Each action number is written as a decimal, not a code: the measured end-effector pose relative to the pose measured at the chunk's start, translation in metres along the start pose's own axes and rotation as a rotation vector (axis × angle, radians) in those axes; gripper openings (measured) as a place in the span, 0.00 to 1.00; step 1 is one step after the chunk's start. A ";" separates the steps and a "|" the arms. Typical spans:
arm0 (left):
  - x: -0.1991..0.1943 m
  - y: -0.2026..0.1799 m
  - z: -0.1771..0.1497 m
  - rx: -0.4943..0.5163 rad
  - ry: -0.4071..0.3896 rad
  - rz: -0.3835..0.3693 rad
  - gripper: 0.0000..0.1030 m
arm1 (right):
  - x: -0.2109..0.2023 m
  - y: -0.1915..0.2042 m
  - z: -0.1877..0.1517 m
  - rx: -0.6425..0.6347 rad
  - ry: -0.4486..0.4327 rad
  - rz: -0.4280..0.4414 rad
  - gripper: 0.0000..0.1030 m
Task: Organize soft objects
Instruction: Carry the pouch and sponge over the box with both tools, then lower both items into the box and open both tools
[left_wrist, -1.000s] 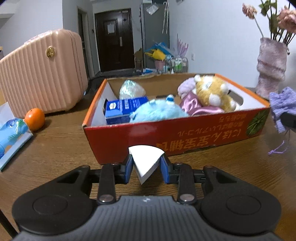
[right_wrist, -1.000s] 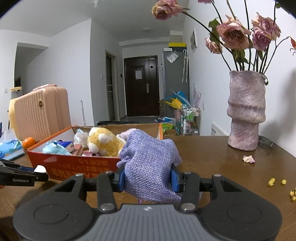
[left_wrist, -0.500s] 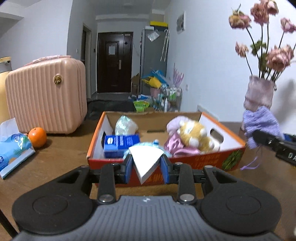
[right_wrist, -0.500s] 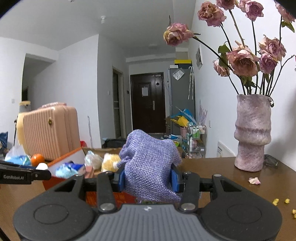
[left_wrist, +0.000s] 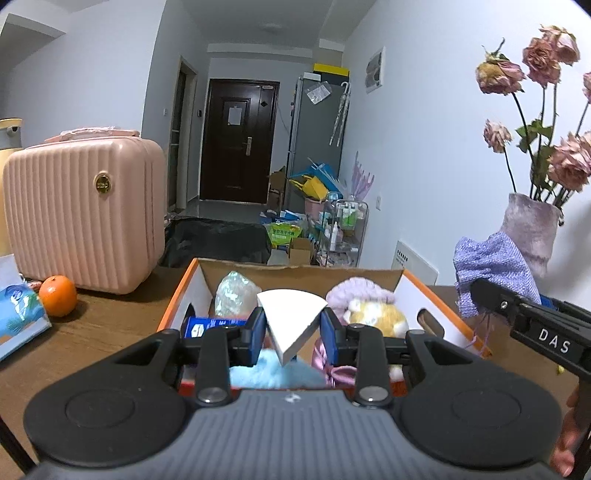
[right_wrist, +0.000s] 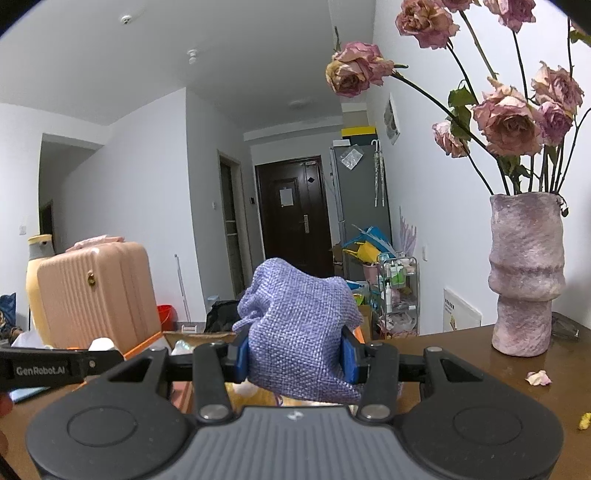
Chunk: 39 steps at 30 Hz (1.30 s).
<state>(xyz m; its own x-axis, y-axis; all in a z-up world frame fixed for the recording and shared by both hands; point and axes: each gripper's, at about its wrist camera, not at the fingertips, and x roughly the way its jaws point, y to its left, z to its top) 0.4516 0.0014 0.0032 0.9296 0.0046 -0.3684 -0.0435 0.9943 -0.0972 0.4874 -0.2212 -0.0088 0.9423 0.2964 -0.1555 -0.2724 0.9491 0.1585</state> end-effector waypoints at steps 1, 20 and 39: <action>0.004 -0.001 0.002 -0.004 -0.003 0.001 0.31 | 0.004 -0.001 0.001 0.002 0.000 -0.002 0.44; 0.079 -0.007 0.026 -0.024 -0.009 0.037 0.31 | 0.094 -0.006 0.008 0.010 0.032 0.010 0.44; 0.109 -0.007 0.020 0.005 0.022 0.082 0.72 | 0.128 -0.005 0.000 -0.001 0.116 0.042 0.78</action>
<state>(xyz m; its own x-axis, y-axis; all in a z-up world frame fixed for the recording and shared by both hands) 0.5604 -0.0030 -0.0177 0.9148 0.0834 -0.3952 -0.1168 0.9913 -0.0611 0.6091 -0.1878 -0.0298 0.9013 0.3464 -0.2601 -0.3117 0.9356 0.1660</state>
